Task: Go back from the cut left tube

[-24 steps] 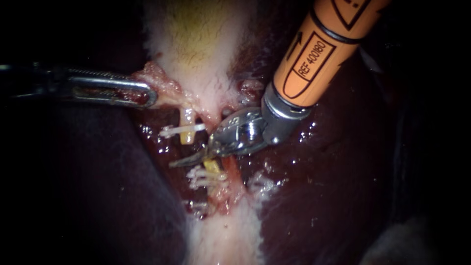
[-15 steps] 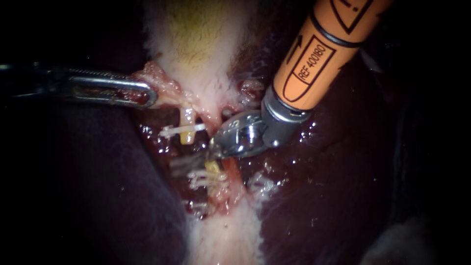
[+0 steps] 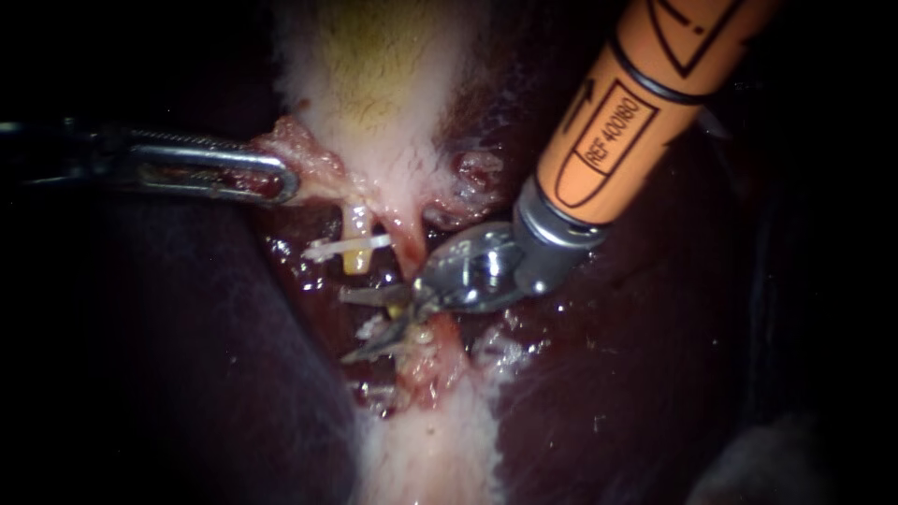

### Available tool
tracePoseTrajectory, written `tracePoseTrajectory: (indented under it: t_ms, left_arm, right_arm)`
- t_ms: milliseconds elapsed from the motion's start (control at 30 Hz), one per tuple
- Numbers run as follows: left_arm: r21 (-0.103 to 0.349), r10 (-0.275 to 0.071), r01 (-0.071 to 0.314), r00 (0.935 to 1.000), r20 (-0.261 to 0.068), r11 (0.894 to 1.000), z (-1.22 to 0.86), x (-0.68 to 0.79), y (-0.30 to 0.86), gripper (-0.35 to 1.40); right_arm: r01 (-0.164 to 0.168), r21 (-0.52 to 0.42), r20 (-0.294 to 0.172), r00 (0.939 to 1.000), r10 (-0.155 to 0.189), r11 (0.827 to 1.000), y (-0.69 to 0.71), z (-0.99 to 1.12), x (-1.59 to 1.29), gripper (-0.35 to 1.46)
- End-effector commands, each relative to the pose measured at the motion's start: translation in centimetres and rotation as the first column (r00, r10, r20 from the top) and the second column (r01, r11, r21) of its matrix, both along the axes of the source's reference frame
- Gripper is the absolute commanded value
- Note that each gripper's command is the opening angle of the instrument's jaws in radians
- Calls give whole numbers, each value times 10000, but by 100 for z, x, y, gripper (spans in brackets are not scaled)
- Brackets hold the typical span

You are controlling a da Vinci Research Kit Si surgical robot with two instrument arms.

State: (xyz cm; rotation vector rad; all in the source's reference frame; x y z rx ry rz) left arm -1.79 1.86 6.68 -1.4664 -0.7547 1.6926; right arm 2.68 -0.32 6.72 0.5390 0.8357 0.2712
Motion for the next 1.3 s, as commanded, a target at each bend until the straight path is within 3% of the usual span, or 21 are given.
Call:
tracePoseTrajectory:
  t_ms: [33,233,433,600,1067,1300]
  left_arm:
    - [6,6,-6,10000,4,10000,1,1,1,-35]
    - [6,20,-20,10000,13,10000,5,3,3,-35]
    - [6,20,-20,10000,13,10000,5,3,3,-35]
    - [6,22,-22,10000,15,10000,6,4,3,-35]
    - [-62,6,-6,10000,-7,10000,11,-2,6,-35]
    - [-140,-111,110,9999,-64,9998,29,-24,6,-35]
  right_arm:
    - [-37,-310,39,10000,38,9995,-1,-5,-9,143]
    - [-42,-1433,572,9983,126,9897,3,-28,-58,143]
    - [-685,-2055,1030,9905,912,9763,15,-51,-105,143]
    - [-890,-2429,1350,9830,1245,9660,26,-61,-129,143]
    - [-842,-2499,1489,9810,1242,9646,30,-65,-140,143]
    - [-840,-2500,1488,9811,1240,9646,30,-65,-141,143]
